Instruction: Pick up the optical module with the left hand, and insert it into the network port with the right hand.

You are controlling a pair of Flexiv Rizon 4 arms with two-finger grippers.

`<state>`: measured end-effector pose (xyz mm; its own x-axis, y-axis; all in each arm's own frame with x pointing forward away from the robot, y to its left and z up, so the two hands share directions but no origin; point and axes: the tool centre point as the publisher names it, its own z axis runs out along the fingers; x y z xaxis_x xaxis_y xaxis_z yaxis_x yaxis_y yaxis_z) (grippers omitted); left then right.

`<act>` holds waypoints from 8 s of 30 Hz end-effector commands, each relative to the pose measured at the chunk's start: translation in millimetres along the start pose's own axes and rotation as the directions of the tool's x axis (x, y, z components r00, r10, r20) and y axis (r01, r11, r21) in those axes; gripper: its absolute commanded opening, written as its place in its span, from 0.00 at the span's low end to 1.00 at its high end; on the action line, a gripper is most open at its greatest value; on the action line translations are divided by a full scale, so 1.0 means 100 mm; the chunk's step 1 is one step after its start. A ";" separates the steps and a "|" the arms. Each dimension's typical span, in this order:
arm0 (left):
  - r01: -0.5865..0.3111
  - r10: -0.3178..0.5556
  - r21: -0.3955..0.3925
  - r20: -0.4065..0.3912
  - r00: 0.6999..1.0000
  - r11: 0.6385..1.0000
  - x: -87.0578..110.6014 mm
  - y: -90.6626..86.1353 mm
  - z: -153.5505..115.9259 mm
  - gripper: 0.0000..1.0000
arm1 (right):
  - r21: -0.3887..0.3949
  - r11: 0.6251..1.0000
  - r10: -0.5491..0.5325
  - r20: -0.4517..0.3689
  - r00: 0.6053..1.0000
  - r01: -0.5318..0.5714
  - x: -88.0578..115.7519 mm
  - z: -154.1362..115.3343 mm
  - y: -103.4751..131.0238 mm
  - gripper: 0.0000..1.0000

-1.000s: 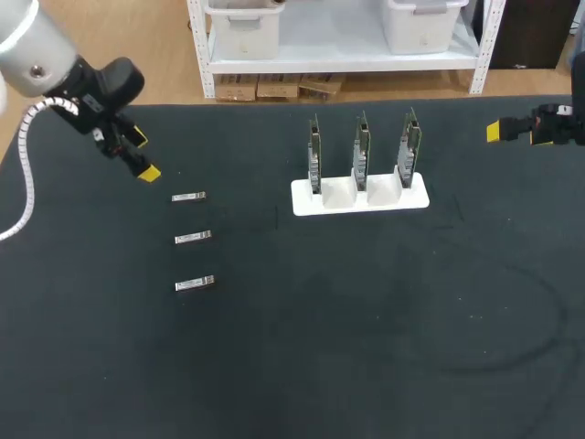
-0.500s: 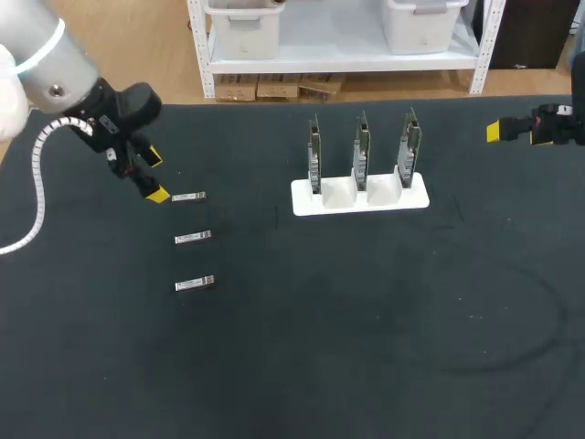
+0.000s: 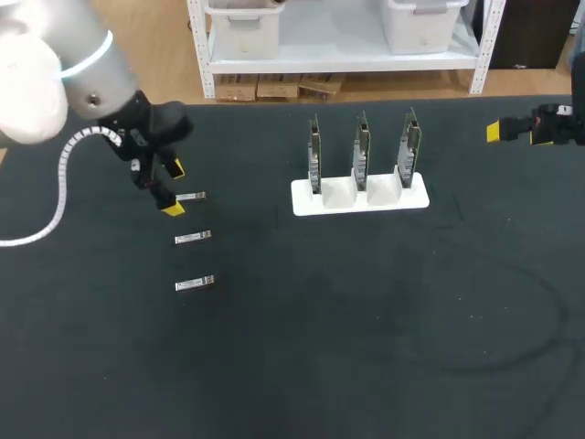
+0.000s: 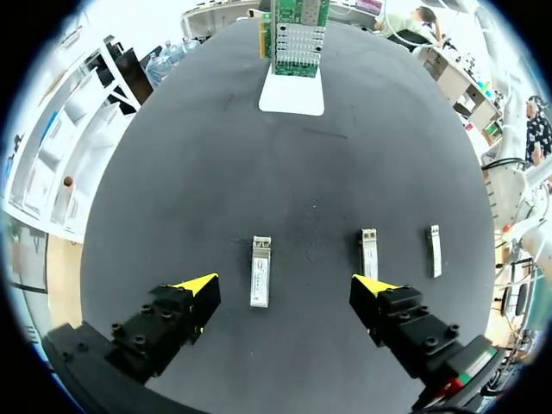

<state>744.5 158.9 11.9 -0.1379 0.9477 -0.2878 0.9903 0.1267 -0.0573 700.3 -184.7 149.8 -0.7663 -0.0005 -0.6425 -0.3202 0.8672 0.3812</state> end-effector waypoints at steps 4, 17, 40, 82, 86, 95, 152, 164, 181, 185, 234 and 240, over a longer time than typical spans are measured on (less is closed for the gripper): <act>-0.004 0.003 -0.015 -0.041 0.999 1.000 -0.01 0.04 0.03 1.00 | 0.002 1.000 0.001 0.000 1.000 -0.001 0.00 -0.01 0.00 1.00; 0.002 -0.011 -0.066 -0.141 0.990 0.998 0.13 -0.02 0.09 1.00 | 0.002 1.000 0.001 0.000 1.000 -0.001 0.00 -0.01 0.00 1.00; 0.004 -0.023 -0.095 -0.196 0.980 0.995 0.08 0.09 0.18 1.00 | 0.002 1.000 0.001 0.000 1.000 -0.001 0.00 -0.01 0.00 1.00; 0.051 -0.074 -0.107 -0.225 0.972 0.993 0.20 0.20 0.20 1.00 | 0.002 1.000 0.001 0.000 1.000 -0.001 0.00 -0.01 0.00 1.00; 0.049 -0.070 -0.100 -0.222 0.972 0.994 0.18 0.19 0.22 1.00 | 0.002 1.000 0.001 0.000 1.000 -0.001 0.00 -0.01 0.00 1.00; 0.047 -0.065 -0.089 -0.221 0.973 0.995 0.17 0.17 0.24 1.00 | 0.002 1.000 0.001 0.000 1.000 -0.001 0.00 -0.01 0.00 1.00; 0.253 -0.218 -0.228 0.168 0.961 0.940 -0.18 0.25 -0.81 0.00 | 0.002 1.000 0.001 0.000 1.000 -0.001 0.00 -0.01 0.00 1.00; 0.196 -0.103 -0.233 0.358 0.928 0.953 -0.71 0.29 -1.21 0.00 | 0.002 1.000 0.001 0.000 1.000 -0.001 0.00 -0.01 0.00 1.00; 0.199 -0.115 -0.074 0.603 0.789 0.977 -0.76 0.28 -1.23 0.00 | 0.002 1.000 0.001 0.000 1.000 -0.001 0.00 -0.01 0.00 1.00; 0.199 -0.115 -0.074 0.603 0.789 0.977 -0.76 0.28 -1.23 0.00 | 0.002 1.000 0.001 0.000 1.000 -0.001 0.00 -0.01 0.00 1.00; -0.009 0.012 -0.008 0.821 0.571 1.000 -1.82 0.08 -1.29 0.00 | 0.002 1.000 0.001 0.000 1.000 -0.001 0.00 -0.01 0.00 1.00; -0.008 0.001 0.004 0.828 0.561 1.000 -1.86 0.07 -1.28 0.00 | 0.002 1.000 0.001 0.000 1.000 -0.001 0.00 -0.01 0.00 1.00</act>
<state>780.1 25.1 188.3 -0.0876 0.3002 -0.9499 0.9918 0.1159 -0.0548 700.2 -184.7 149.9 -0.7662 -0.0005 -0.6426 -0.3204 0.8671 0.3814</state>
